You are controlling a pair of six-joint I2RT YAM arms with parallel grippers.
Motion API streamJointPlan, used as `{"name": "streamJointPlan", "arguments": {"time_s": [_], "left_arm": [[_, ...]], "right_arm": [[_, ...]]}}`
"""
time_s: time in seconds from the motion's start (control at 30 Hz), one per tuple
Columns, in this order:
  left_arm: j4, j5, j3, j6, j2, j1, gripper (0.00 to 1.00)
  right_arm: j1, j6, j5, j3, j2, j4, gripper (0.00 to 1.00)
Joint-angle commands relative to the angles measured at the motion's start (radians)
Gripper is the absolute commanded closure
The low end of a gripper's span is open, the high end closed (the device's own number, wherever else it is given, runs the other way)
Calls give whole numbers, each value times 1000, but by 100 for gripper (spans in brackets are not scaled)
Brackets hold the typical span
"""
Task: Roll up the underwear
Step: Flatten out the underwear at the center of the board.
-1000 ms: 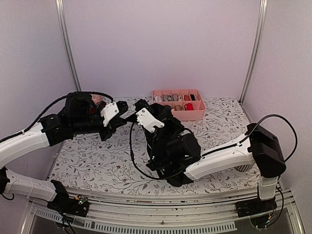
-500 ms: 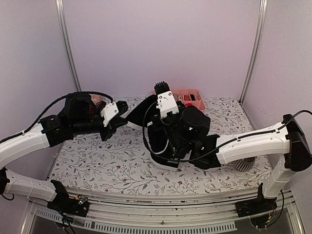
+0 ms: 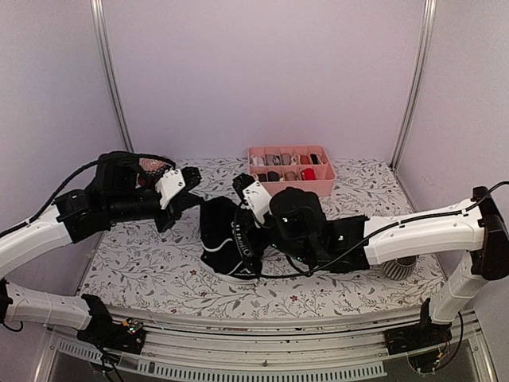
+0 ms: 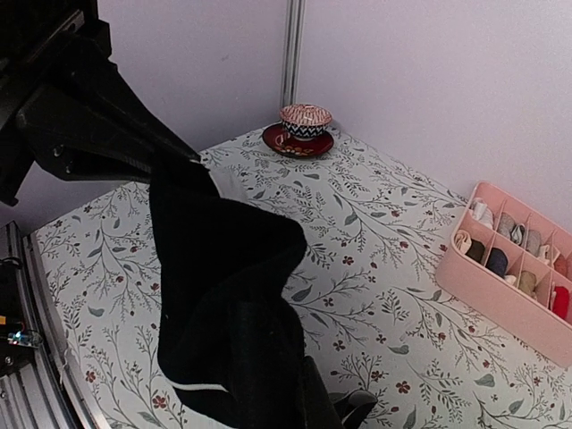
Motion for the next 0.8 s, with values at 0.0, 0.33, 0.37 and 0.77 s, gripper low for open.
{"name": "streamJointPlan", "arguments": {"time_s": [0.0,0.33,0.37,0.77], "left_arm": [[-58,-37,9,13,-50,8,100],[-189,94,41,52,-165,3,100],[-204,112,50,53,-177,0,100],[-207,87,86,13,-181,-24,100]], "right_arm": [[-1,82,-109,-2,-94,-141,99],[1,141,-374,67,-177,-361,99],[1,145,-397,76,-183,-375,99],[-79,106,-518,15,-144,-300,89]]}}
